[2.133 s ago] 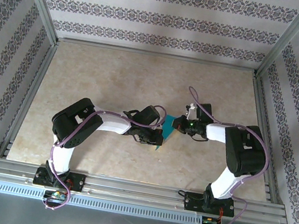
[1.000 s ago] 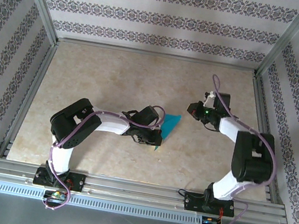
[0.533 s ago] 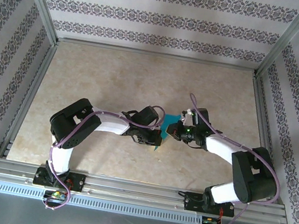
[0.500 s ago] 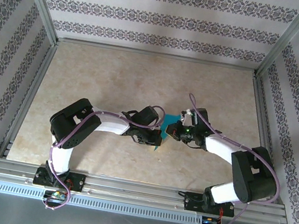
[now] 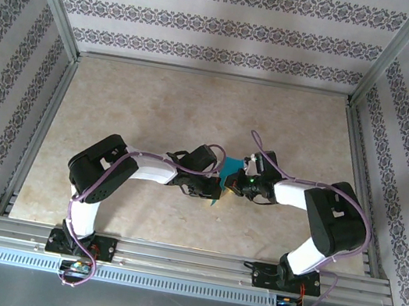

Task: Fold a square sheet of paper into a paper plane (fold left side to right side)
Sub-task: Fold the wing for the fifth time at the center of the table.

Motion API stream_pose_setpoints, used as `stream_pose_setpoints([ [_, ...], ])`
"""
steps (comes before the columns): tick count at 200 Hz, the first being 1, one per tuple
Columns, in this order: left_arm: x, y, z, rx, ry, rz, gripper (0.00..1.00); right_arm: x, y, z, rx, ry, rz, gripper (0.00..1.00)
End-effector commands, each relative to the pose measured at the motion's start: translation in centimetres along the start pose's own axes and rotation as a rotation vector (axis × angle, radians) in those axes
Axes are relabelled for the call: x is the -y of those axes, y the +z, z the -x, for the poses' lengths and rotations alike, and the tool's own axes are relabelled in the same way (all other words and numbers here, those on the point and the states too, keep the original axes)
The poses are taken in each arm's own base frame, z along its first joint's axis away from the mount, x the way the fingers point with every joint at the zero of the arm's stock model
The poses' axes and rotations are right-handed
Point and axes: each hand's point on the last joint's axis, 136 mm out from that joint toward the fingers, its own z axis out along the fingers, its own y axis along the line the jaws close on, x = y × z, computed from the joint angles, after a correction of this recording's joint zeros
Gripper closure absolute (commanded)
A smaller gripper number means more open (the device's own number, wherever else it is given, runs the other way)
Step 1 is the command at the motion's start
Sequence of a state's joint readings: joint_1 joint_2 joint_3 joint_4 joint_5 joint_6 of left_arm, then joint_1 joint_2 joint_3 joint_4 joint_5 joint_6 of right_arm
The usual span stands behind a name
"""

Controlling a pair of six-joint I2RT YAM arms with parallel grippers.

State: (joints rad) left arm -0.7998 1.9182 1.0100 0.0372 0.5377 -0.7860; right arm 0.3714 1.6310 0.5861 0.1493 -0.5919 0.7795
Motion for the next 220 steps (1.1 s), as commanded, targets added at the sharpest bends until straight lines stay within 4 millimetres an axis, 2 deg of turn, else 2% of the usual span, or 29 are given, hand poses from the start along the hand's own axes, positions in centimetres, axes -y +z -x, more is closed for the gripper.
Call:
stream_pose_setpoints([
  [1, -3.0, 0.1, -2.5, -0.052, -0.036, 0.111, 1.00, 2.2, 0.7, -1.0, -0.032, 0.021, -0.087, 1.00],
  [15, -1.8, -0.4, -1.9, -0.034, -0.021, 0.076, 1.00, 3.1, 0.8, -1.5, -0.049, 0.032, -0.117, 1.00],
  [51, 1.7, -2.1, -0.5, 0.002, 0.022, -0.013, 0.93, 4.5, 1.2, -2.3, -0.084, 0.038, -0.164, 1.00],
  [70, 2.5, -2.6, -0.5, -0.003, 0.018, -0.040, 0.91, 4.7, 1.4, -2.4, -0.088, 0.038, -0.171, 1.00],
  [124, 0.5, -2.0, -2.2, -0.046, -0.054, -0.016, 0.91, 4.7, 1.4, -2.3, -0.089, 0.036, -0.182, 1.00],
  [220, -0.6, -1.1, -2.3, -0.052, -0.063, 0.010, 0.92, 4.8, 1.4, -2.5, -0.100, 0.029, -0.199, 1.00],
])
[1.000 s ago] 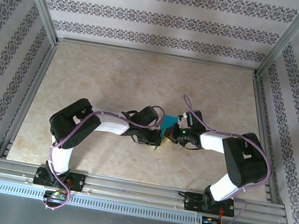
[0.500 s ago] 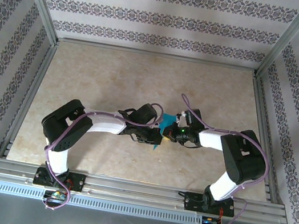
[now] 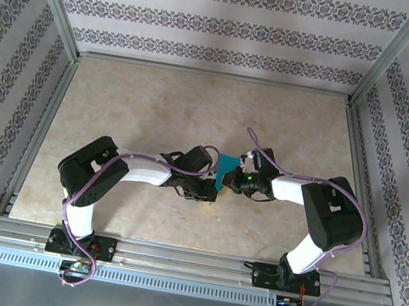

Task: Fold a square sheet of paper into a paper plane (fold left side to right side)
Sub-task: Fold the wing for the fifth time at the center of the table.

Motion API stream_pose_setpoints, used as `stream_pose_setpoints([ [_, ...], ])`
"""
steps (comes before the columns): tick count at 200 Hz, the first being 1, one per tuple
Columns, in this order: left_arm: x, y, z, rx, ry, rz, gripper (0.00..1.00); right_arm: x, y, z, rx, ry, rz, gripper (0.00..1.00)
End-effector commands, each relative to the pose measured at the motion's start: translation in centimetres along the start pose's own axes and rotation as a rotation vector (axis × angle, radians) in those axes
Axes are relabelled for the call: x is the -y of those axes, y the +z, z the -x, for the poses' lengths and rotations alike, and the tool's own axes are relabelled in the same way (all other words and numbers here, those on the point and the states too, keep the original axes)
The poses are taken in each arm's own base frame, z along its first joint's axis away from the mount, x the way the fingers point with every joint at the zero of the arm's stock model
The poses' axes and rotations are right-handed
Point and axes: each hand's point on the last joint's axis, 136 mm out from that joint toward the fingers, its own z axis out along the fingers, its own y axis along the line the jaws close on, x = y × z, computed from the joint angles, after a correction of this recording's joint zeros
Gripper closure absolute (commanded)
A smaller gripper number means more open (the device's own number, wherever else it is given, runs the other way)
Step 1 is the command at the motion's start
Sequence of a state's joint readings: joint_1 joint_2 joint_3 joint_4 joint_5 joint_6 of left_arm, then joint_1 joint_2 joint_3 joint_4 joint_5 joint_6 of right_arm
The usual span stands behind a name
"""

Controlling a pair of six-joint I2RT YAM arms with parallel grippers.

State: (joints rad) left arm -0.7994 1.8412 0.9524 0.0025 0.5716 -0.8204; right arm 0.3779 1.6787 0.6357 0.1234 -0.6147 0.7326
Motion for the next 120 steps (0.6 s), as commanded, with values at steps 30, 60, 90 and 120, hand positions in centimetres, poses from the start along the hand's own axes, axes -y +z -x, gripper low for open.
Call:
stream_pose_setpoints([
  [30, -1.3, 0.7, -0.8, -0.024, -0.027, 0.033, 0.93, 5.1, 0.8, -2.8, -0.072, 0.067, -0.205, 1.00],
  [60, -1.7, 0.8, -0.9, -0.023, -0.033, 0.045, 0.93, 5.1, 0.8, -2.8, -0.073, 0.065, -0.209, 1.00],
  [90, -1.9, 0.7, -1.0, -0.021, -0.036, 0.053, 0.93, 5.2, 0.7, -2.8, -0.077, 0.065, -0.214, 1.00],
  [120, -2.0, 0.6, -1.0, -0.014, -0.036, 0.057, 0.93, 5.3, 0.7, -2.8, -0.078, 0.063, -0.219, 1.00],
])
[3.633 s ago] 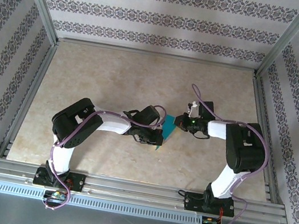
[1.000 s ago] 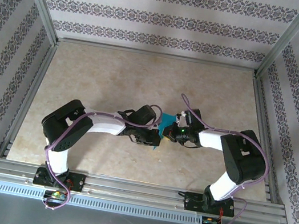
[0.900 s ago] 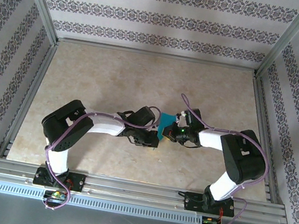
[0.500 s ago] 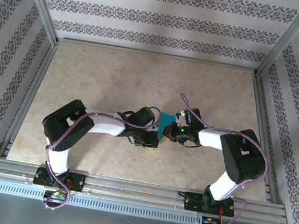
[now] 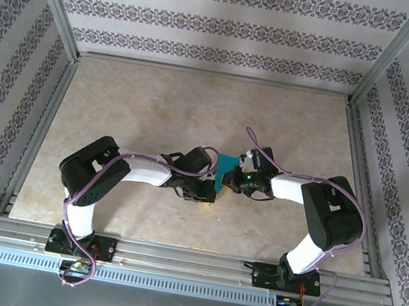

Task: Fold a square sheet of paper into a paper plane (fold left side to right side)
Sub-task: Fold the wing for the fifth time at the center of the table.

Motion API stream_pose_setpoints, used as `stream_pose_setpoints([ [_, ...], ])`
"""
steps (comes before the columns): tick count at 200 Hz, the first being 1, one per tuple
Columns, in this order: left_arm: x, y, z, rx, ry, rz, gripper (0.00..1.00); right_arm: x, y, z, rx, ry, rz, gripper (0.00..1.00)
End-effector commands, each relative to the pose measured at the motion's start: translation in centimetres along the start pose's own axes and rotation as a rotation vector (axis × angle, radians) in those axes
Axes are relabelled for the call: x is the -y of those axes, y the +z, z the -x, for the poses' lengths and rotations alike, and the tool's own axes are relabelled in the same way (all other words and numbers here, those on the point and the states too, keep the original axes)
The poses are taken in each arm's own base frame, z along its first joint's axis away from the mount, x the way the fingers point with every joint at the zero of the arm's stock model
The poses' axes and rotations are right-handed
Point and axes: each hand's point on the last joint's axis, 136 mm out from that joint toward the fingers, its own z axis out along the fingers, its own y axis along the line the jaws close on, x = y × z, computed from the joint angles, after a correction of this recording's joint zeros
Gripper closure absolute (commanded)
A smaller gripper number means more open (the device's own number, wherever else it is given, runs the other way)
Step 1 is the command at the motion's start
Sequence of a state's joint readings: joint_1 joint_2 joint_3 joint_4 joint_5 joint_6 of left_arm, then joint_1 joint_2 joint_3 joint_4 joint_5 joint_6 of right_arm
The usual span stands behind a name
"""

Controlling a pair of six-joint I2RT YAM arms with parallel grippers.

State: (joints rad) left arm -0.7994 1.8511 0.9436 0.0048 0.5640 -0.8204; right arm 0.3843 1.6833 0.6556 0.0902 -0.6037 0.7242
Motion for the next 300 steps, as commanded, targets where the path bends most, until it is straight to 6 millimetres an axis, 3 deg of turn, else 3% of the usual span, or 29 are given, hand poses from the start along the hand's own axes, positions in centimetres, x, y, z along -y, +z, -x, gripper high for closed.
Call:
stream_pose_setpoints([
  [1, -1.3, 0.3, -0.8, -0.010, -0.028, 0.041, 0.93, 5.3, 0.8, -2.8, -0.070, 0.066, -0.202, 1.00],
  [144, -2.5, -0.2, -3.6, -0.063, -0.012, 0.059, 0.93, 5.6, 0.8, -2.9, -0.087, 0.061, -0.228, 1.00],
  [191, -2.0, -1.0, -4.6, -0.073, 0.017, 0.036, 0.94, 5.5, 0.7, -2.8, -0.092, 0.058, -0.232, 1.00],
  [211, -1.0, -1.9, -3.9, -0.043, 0.026, 0.004, 0.96, 5.5, 0.7, -2.8, -0.090, 0.057, -0.230, 1.00],
  [253, 0.9, -3.9, -0.2, 0.055, 0.030, -0.069, 0.97, 5.3, 0.6, -2.8, -0.089, 0.054, -0.230, 1.00],
  [300, 1.7, -2.3, 2.1, 0.036, 0.078, -0.056, 0.98, 5.2, 0.7, -2.7, -0.088, 0.052, -0.227, 1.00],
])
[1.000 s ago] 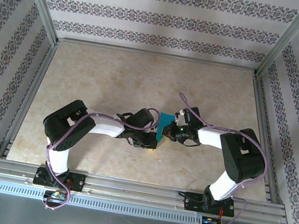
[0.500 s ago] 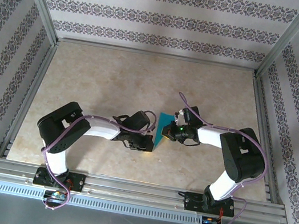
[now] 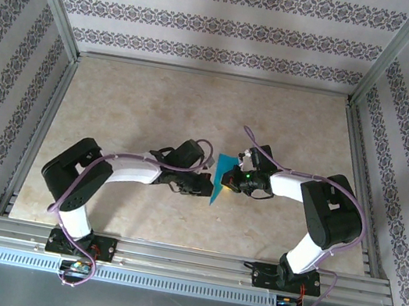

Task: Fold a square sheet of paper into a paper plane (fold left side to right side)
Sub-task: Fold the wing for the fifth time at the center of the table.

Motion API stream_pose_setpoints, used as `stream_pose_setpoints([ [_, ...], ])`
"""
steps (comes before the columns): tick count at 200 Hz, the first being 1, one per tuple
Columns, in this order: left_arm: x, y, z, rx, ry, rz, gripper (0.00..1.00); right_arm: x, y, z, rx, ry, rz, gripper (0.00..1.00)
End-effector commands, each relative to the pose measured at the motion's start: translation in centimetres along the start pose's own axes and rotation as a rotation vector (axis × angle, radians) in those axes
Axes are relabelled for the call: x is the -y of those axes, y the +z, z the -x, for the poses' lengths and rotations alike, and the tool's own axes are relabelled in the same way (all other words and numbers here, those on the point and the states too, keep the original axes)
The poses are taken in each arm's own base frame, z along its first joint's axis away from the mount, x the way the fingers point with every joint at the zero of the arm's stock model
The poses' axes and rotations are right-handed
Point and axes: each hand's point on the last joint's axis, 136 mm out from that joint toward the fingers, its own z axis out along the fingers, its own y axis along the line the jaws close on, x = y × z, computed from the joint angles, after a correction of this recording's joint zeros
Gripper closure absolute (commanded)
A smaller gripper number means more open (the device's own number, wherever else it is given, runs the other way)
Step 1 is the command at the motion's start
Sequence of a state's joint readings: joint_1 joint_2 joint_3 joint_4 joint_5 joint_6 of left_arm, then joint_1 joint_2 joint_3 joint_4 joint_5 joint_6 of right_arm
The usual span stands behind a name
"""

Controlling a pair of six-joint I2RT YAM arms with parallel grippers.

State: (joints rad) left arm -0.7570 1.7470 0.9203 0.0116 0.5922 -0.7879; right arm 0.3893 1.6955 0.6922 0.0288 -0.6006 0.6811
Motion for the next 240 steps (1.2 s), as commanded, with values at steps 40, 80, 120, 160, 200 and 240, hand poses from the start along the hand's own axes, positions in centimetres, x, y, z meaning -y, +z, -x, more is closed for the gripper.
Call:
stream_pose_setpoints([
  [40, -0.6, 2.4, 1.8, -0.038, 0.049, 0.038, 0.98, 5.1, 0.9, -2.9, -0.071, 0.077, -0.203, 1.00],
  [80, -2.5, 3.4, 1.3, -0.059, 0.032, 0.087, 0.99, 4.7, 0.8, -2.8, -0.066, 0.070, -0.195, 1.00],
  [120, -5.2, 3.9, -0.2, -0.085, -0.012, 0.164, 1.00, 1.9, 0.2, -1.3, -0.017, 0.051, -0.106, 1.00],
  [160, -6.6, 4.0, -1.2, -0.098, -0.040, 0.201, 1.00, -1.1, -1.7, 0.4, 0.052, 0.025, -0.022, 1.00],
  [200, -6.9, 3.9, -1.5, -0.097, -0.036, 0.222, 1.00, -1.3, -1.9, -0.4, 0.039, 0.034, -0.001, 1.00],
  [240, -6.8, 3.9, -1.4, -0.096, -0.033, 0.219, 1.00, -0.2, -0.6, -1.0, 0.019, 0.048, -0.025, 1.00],
])
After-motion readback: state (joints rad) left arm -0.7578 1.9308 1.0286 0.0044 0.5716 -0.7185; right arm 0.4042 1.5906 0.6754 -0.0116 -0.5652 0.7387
